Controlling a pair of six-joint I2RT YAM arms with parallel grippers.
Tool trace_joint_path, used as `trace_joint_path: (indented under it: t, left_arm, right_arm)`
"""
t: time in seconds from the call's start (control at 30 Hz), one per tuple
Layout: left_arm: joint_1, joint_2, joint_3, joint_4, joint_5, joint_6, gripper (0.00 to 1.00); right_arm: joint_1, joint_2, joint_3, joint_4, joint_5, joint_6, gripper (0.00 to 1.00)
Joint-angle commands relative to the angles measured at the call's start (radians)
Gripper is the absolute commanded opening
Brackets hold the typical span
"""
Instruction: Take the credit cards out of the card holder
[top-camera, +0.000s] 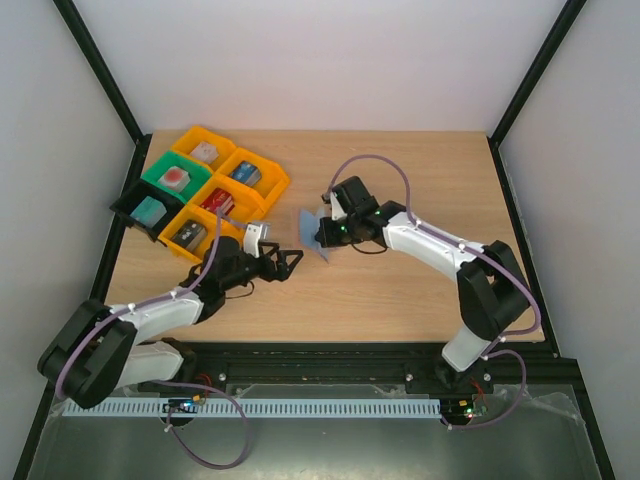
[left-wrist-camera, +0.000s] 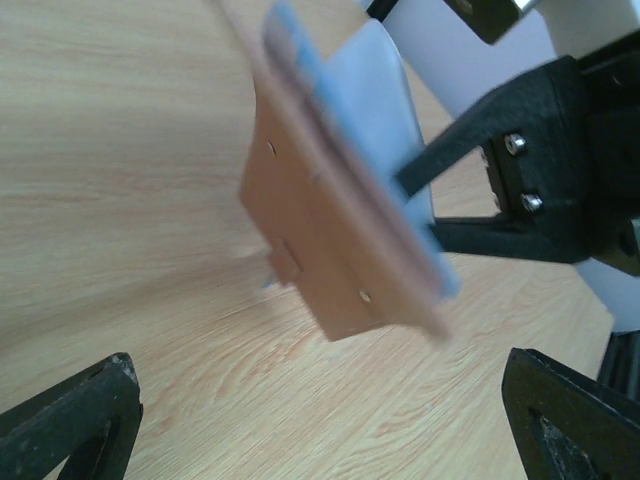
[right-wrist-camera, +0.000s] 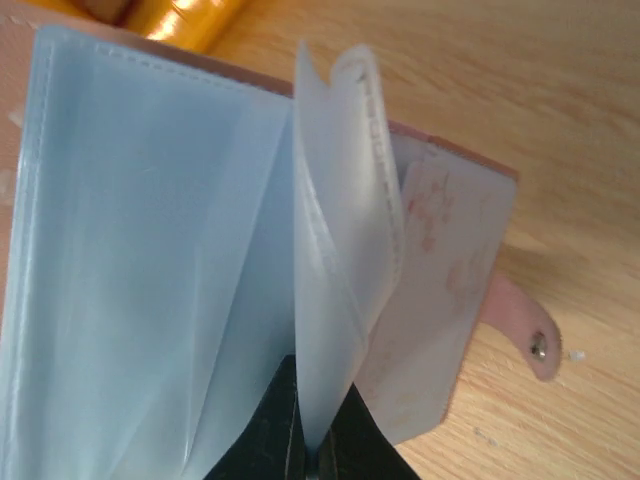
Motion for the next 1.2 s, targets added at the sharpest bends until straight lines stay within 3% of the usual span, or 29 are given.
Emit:
trace_joint_path:
  t: [0.0, 0.17, 0.33, 0.47, 0.6, 0.7, 0.87, 1.17]
  left_arm:
    - [0.006, -0.063, 0.002, 0.026, 0.072, 0.035, 1.0]
    - [0.06, -0.097, 0.003, 0.045, 0.157, -0.007, 1.0]
    - [0.051, -0.097, 0.02, 0.074, 0.186, 0.034, 0.99]
    - [0.032, -0.107, 0.044, 0.077, 0.101, 0.22, 0.96]
    - [0.012, -0.137, 0.086, 0.049, -0.09, 0.457, 0.95]
    - [0.011, -0.138, 0.108, 0.043, -0.056, 0.562, 0.97]
    - [0.002, -0.146, 0.118, 0.099, 0.007, 0.577, 0.97]
    - [0.002, -0.153, 0.133, 0.107, -0.032, 0.605, 0.8]
  right_arm:
    - [-0.005, -0.053, 0.079, -0.016, -0.039, -0.046, 0.02]
    - [-0.005, -0.093, 0.116, -0.038, -0.066, -0.099, 0.02]
    - [-0.004, -0.112, 0.117, -0.007, -0.076, -0.043, 0.02]
    - [0.009, -0.135, 0.118, 0.064, -0.041, 0.062, 0.02]
    - [0.03, -0.174, 0.118, 0.124, 0.031, 0.156, 0.02]
    - [0.058, -0.186, 0.139, 0.143, 0.073, 0.201, 0.02]
    - [0.122, -0.198, 0.18, 0.145, 0.169, 0.215, 0.02]
    - [0.181, -0.189, 0.194, 0.177, 0.17, 0.213, 0.02]
